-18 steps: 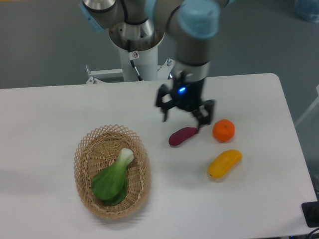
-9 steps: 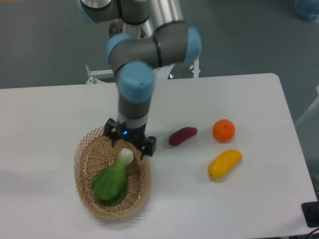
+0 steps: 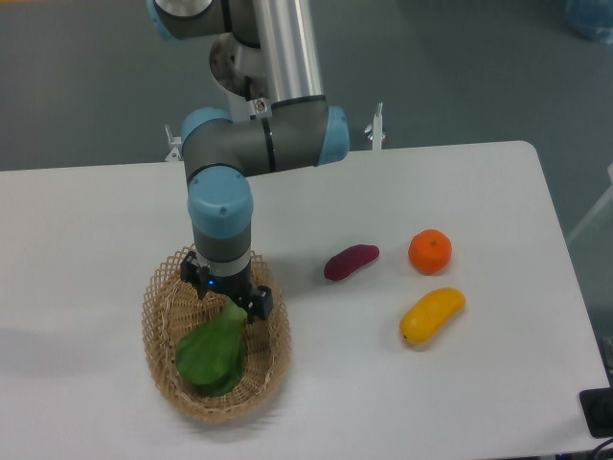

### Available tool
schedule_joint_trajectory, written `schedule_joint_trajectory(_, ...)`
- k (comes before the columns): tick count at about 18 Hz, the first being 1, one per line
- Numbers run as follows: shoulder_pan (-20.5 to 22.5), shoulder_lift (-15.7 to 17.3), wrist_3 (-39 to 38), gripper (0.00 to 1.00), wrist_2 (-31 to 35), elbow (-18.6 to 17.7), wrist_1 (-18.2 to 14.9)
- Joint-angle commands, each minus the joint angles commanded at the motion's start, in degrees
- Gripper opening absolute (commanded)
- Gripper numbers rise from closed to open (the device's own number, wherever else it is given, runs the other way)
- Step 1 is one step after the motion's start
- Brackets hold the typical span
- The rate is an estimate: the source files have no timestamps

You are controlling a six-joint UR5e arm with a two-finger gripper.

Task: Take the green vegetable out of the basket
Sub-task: 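Close the gripper on the white stem of the green bok choy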

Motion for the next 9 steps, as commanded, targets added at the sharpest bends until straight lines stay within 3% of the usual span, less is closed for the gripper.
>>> schedule_joint_trajectory(7, -1.05, -1.05, -0.62, 1.0, 1.66, -0.26, 0.53)
schedule_joint_trajectory(9, -1.23, -1.06, -0.79, 0.92, 2.9, -0.18, 0.44)
